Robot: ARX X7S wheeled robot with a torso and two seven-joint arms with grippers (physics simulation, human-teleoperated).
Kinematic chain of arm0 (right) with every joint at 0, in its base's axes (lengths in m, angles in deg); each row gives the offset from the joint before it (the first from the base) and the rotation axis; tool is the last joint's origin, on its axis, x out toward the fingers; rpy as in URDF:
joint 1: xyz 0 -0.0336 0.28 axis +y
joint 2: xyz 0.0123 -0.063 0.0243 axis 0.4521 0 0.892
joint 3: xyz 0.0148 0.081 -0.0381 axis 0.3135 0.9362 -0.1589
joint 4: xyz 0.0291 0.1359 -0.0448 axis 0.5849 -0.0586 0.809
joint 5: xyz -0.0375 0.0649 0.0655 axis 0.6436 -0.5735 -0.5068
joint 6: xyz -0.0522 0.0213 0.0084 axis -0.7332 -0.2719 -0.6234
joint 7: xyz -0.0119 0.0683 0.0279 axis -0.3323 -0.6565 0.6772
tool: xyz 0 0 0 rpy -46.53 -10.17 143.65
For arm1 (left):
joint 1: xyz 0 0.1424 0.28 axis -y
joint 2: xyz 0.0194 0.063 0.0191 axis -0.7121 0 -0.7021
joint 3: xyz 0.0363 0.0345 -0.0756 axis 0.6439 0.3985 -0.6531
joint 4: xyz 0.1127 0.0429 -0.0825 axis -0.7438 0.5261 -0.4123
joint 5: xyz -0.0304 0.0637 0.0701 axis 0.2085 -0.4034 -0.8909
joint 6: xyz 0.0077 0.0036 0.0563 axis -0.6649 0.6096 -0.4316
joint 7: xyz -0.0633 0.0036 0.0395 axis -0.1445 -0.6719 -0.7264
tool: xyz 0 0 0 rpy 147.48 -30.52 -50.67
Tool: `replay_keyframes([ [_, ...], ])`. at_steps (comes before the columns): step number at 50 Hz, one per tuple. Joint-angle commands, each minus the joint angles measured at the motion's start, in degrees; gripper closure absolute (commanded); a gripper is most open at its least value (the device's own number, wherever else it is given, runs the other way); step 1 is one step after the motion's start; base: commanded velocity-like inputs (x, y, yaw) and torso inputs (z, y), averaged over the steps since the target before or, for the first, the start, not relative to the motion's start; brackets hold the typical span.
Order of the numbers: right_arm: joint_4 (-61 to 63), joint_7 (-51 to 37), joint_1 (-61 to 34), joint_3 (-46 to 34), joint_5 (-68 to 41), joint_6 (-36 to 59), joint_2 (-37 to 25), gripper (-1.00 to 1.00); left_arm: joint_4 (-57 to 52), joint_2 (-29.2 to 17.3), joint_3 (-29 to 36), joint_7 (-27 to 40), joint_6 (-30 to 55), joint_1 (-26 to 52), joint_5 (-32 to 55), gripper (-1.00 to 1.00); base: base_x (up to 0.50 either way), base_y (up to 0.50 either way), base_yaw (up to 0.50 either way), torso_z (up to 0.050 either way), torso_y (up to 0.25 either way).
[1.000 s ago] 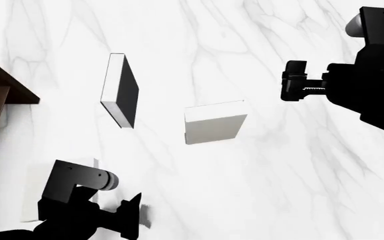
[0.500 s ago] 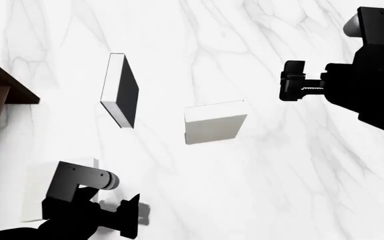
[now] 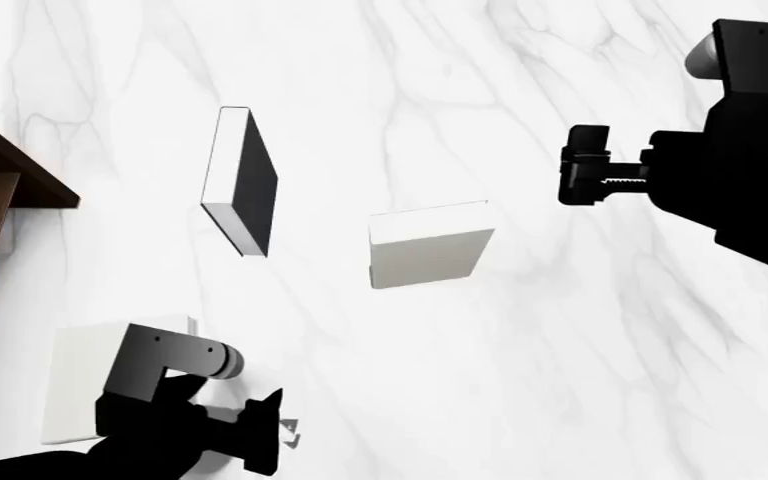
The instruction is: Pick up the book on the right and place it under the cabinet shelf.
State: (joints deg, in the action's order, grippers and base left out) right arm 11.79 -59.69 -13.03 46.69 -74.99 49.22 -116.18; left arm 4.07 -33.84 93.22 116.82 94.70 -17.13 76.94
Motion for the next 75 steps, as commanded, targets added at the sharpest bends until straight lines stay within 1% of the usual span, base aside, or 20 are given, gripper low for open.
replay_keyframes([
  [1,0.11,-0.02,0.07,-0.20,0.01,-0.17,0.00,-1.00,1.57,0.11,0.51,0.33,0.21,-0.84,-1.66,-1.00,0.00,0.00,0.00,0.000,0.000],
  [12,0.13,0.05,0.19,-0.34,0.01,-0.35,0.00,-1.00,1.47,-1.54,0.24,0.54,-0.29,-2.03,-2.04,-1.00,0.00,0.00,0.00,0.000,-0.001],
  [26,0.00,0.39,0.32,-0.51,0.10,-0.64,0.12,-1.00,1.67,-4.08,-0.38,3.19,-0.51,-3.21,-2.07,-1.00,0.00,0.00,0.00,0.000,-0.001],
  [39,-0.19,0.69,0.39,-0.69,0.22,-0.88,0.22,-1.00,2.55,-4.63,-0.54,3.42,-0.28,-3.14,-2.11,-1.00,0.00,0.00,0.00,0.000,-0.001],
  [53,0.00,0.53,0.36,-0.66,-0.09,-0.94,-0.13,-1.00,5.08,-4.02,-0.61,3.15,-0.39,-2.74,-2.94,-1.00,0.00,0.00,0.00,-0.001,-0.003],
  [67,0.30,0.47,0.51,-0.71,-0.35,-1.06,-0.37,-1.00,8.05,-4.51,-1.73,2.98,-1.72,-2.91,-2.97,-1.00,0.00,0.00,0.00,-0.001,-0.002],
  [75,0.39,0.42,0.58,-0.76,-0.40,-1.19,-0.40,-1.00,7.88,-5.68,-2.20,3.25,-2.29,-3.62,-2.78,-1.00,0.00,0.00,0.00,-0.001,-0.003],
])
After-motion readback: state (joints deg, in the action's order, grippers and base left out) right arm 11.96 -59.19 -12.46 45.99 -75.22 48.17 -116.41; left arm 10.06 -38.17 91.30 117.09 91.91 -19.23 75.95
